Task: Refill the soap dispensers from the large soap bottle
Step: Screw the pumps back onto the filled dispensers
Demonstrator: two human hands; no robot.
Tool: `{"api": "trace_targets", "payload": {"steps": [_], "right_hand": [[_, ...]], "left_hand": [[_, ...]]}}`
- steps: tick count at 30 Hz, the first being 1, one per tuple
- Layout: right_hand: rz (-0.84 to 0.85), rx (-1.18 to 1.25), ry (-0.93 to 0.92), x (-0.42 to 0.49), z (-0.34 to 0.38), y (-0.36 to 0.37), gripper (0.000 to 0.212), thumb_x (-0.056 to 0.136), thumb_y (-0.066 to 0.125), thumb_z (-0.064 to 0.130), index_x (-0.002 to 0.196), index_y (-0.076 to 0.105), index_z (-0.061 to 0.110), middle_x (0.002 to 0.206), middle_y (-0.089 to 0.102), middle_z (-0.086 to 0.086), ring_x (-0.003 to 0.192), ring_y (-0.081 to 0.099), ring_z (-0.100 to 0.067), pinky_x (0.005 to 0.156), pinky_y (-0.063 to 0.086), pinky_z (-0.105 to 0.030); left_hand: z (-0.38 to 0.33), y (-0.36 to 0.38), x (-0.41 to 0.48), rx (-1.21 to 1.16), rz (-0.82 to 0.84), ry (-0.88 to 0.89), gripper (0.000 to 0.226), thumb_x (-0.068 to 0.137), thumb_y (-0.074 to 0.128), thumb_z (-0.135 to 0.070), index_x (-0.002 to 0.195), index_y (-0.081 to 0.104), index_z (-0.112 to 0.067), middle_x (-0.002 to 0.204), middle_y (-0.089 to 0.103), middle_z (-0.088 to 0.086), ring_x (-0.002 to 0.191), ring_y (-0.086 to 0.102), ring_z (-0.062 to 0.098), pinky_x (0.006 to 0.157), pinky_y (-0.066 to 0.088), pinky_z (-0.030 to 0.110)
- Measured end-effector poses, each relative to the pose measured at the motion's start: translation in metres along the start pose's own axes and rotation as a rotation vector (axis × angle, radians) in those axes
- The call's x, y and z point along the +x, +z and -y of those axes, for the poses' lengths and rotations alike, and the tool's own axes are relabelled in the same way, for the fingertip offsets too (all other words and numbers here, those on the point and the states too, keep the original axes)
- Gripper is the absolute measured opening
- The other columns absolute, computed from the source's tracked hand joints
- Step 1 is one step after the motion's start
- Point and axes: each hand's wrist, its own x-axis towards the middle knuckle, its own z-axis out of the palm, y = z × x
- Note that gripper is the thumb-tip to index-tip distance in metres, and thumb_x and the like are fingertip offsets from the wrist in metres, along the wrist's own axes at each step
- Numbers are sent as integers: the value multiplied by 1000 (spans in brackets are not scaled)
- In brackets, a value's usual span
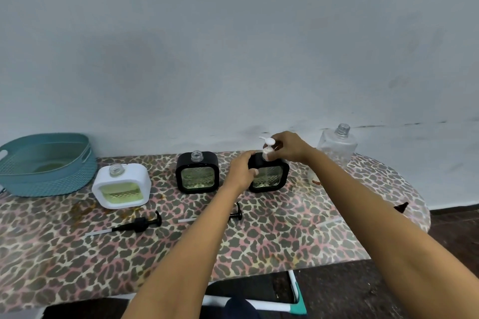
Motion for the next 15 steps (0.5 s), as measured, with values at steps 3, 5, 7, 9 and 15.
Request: {"api": "trace_targets", "payload": {"steps": [3,5,7,9,15], "right_hand": [[-146,93,16,-5,-9,15,31,70,84,25,72,57,9,64,50,1,59,44,-14,54,31,-24],[-258,99,-4,-6,-14,30,42,68,85,31,77,53,6,69,50,0,60,43,-14,55,31,-26],[-315,137,-25,-7,-18,42,39,71,83,32,85,55,8,79,52,-1,68,46,-13,59,35,-25],[-277,329,-39,-13,-20,48,31,81,75,26,106,64,14,99,60,-1,87,56,-13,75,44,-24],[-384,696,29,-21,-31,62,27,79,77,15,102,66,7,100,70,-9,90,67,-21,77,52,-32]], "left_hand": [[0,1,-1,-21,-18,13,52,85,60,1,134,46,-10,131,52,10,121,50,25,99,39,30],[1,1,-1,-25,-21,19,53,84,61,0,134,46,-10,132,52,9,122,50,25,100,39,32],[3,0,-1,-37,-17,19,55,84,61,0,135,46,-10,133,52,10,123,49,26,104,40,35],[4,1,-2,-52,-21,23,55,84,60,1,135,45,-10,133,52,9,124,49,25,103,38,29],[6,5,-1,-49,-49,28,53,85,60,1,134,46,-12,131,54,7,121,50,20,93,33,19]]}}
